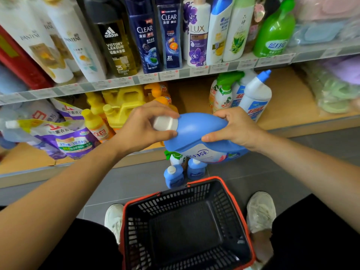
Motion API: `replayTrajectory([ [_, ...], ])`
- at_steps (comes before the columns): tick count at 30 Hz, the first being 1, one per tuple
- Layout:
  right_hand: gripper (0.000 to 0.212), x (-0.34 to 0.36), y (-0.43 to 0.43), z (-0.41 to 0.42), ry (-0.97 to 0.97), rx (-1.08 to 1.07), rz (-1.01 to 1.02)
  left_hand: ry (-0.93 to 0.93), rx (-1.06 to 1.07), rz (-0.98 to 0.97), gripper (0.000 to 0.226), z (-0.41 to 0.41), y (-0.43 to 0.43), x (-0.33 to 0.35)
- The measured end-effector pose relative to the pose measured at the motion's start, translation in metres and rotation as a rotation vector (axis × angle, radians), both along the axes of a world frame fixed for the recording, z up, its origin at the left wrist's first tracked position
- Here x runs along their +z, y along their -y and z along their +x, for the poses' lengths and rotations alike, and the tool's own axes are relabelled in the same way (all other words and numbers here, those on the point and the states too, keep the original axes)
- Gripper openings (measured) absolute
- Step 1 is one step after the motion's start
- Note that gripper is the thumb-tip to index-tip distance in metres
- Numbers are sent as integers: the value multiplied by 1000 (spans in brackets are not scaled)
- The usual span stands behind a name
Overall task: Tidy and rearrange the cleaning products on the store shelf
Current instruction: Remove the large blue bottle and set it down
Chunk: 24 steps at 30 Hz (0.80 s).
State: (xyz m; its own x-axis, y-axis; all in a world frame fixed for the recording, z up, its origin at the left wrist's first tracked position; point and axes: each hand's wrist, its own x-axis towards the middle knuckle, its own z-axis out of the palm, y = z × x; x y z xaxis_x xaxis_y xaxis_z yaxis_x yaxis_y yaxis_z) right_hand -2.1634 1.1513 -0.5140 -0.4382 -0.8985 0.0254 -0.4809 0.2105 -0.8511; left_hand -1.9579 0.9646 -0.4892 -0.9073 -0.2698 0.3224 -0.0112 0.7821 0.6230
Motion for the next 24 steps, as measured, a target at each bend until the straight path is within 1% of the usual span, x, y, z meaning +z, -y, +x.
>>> replayTrajectory([
  [1, 44, 1, -1, 0, -36, -8, -10, -3, 30, 15, 40, -2, 0, -2],
  [3, 45, 5, -2, 1, -97, -7, -24, 1, 84, 63, 41, -5, 2, -5],
  [6, 41, 9, -3, -2, -150, 80, -16, 18, 130, 115, 38, -7, 4, -7],
  [9, 36, 11, -6, -7, -135, 169, 27, 23, 68, 129, 38, -6, 7, -7],
  [13, 32, 11, -8, -9, -103, 226, 112, 56, -56, 75, 38, 0, 11, -4],
  [18, 24, 9, -8, -8, -76, 243, 119, 142, -146, 63, 35, 9, 14, -6],
  [21, 21, 11, -7, -7, -66, 239, 111, 137, -129, 73, 33, 11, 12, -9],
  [24, 19, 12, -6, -6, -68, 229, 105, 152, -50, 183, 36, 10, 11, -14],
])
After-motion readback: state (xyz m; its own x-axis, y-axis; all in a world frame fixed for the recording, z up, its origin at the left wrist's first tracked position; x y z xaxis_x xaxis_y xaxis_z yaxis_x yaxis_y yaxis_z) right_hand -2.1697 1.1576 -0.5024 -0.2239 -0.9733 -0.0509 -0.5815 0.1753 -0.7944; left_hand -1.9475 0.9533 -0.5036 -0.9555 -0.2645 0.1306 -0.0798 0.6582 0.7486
